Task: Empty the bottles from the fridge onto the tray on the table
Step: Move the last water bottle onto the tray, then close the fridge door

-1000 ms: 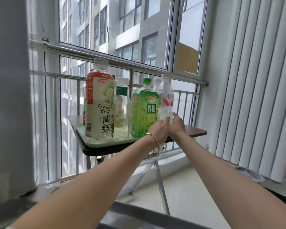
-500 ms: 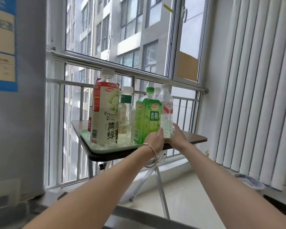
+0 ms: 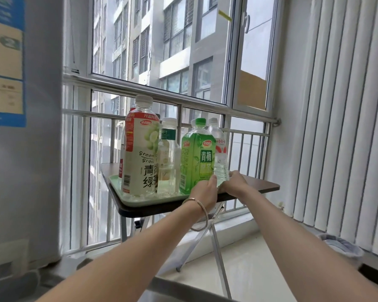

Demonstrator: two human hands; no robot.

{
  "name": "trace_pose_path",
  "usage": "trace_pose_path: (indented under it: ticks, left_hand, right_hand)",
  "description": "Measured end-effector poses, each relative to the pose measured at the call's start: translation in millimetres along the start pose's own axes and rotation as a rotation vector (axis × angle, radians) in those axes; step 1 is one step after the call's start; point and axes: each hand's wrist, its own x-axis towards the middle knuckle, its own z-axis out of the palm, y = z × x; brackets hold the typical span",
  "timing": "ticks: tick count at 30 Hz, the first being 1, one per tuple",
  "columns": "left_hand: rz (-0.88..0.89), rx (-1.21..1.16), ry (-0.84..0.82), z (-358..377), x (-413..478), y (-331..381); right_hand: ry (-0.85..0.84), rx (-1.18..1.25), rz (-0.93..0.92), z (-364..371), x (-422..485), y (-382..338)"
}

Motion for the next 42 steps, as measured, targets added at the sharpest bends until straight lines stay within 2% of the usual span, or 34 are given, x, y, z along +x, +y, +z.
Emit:
trace_pose_path:
  ticks: [7, 9, 11, 13, 15, 20, 23, 25, 30, 33, 42]
  left_hand:
    - [-0.020, -0.003, -0.013, 5, -6, -3]
    - [-0.020, 0.007, -0.017, 4, -9, -1]
    - [-0.001, 0.063, -0.018, 3, -11, 0]
    - [-0.019, 0.114, -0.011, 1, -13, 2]
    - [-0.046, 0.147, 0.001, -5, -19, 5]
    - [-0.141, 0.316, -0.056, -34, -64, 13]
    - [-0.201, 0.482, -0.091, -57, -105, 14]
    - [-0.222, 0.639, -0.102, -71, -136, 13]
    - [-0.289, 0.821, -0.151, -91, -204, -6]
    - [-0.249, 0.829, -0.239, -91, -221, -21]
    - [-0.133, 1.021, -0.215, -91, -245, -33]
  right_hand:
    - [0.022, 0.021, -0.043, 7, 5, 10]
    - [0.145, 0.034, -0.038, 8, -2, 9]
    - [0.359, 0.037, -0.052, 5, -16, 5]
    - [0.428, 0.015, -0.138, 2, -32, 0]
    - [0.318, -0.017, -0.209, -1, -50, -6]
    - [-0.181, -0.097, -0.236, 2, -124, -18]
    - [-0.476, -0.208, -0.242, 8, -170, -24]
    - [-0.575, -0.273, -0.246, 15, -197, -25]
    - [-0.628, -0.423, -0.327, 32, -249, -31]
    - [-0.561, -0.468, -0.326, 38, -262, -28]
    - [-0.413, -0.514, -0.335, 46, -285, -22]
